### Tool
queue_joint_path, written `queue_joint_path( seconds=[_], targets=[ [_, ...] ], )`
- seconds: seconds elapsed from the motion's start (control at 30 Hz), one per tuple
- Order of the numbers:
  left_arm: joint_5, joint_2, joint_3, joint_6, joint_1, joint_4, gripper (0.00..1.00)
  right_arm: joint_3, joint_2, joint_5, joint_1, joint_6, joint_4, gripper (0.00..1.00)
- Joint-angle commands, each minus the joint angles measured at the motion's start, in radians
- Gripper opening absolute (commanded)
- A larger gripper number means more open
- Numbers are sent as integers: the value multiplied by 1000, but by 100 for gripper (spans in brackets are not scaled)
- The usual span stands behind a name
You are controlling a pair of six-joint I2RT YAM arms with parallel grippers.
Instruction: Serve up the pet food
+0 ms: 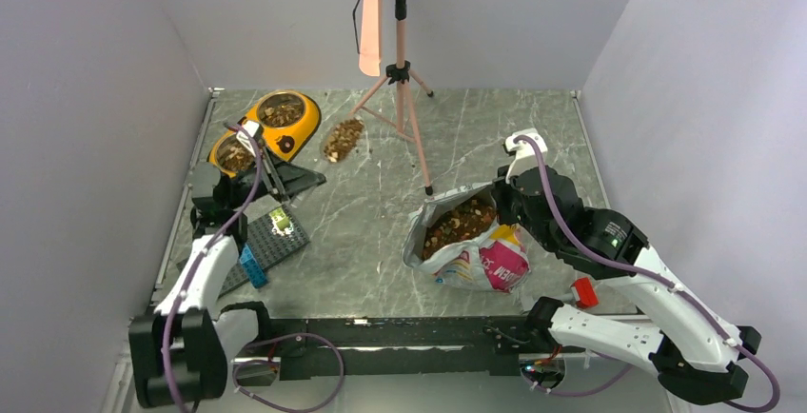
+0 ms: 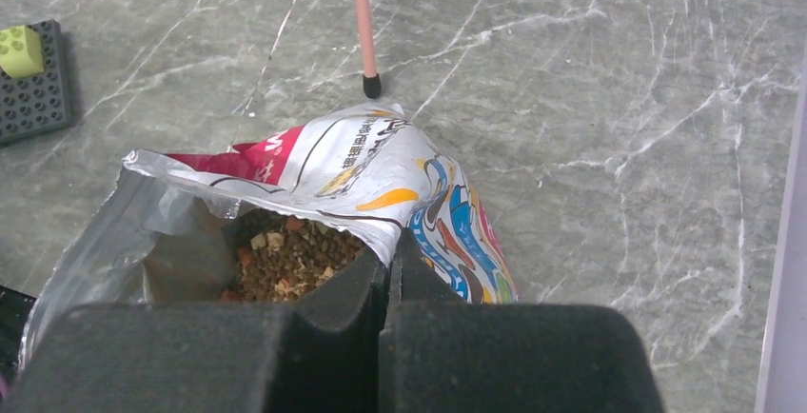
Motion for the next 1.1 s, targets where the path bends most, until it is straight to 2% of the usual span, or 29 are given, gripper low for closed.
queue_joint_path(
  seconds=[0.0,0.07,0.23,0.53,0.73,0.8,0.87,0.9,1.0,1.07],
  targets=[
    [55,119,-15,-148,115,386,0,99,-47,71,-1,-28,-12,0],
    [76,189,-11,-225,196,517,0,107,-52,75,-1,-46,-20,0],
    [114,316,25,-243,357,580,0,99,-72,101,-1,-89,-34,0],
    [154,540,55,-438,547,861,0,59,-77,74,-1,-87,6,0],
    [141,579,0,-393,662,835,0,37,-77,62,-1,-99,38,0],
    [136,566,-13,-322,692,745,0,35,-75,58,-1,-107,40,0],
    [118,530,-28,-180,723,504,0,31,-74,55,-2,-114,42,0],
    [103,503,-25,-92,738,363,0,30,-74,55,-1,-119,47,0],
    [43,429,56,317,750,-194,0,29,-70,49,-1,-126,55,0],
    [13,422,119,477,751,-430,0,29,-65,45,-1,-129,61,0]
  ],
)
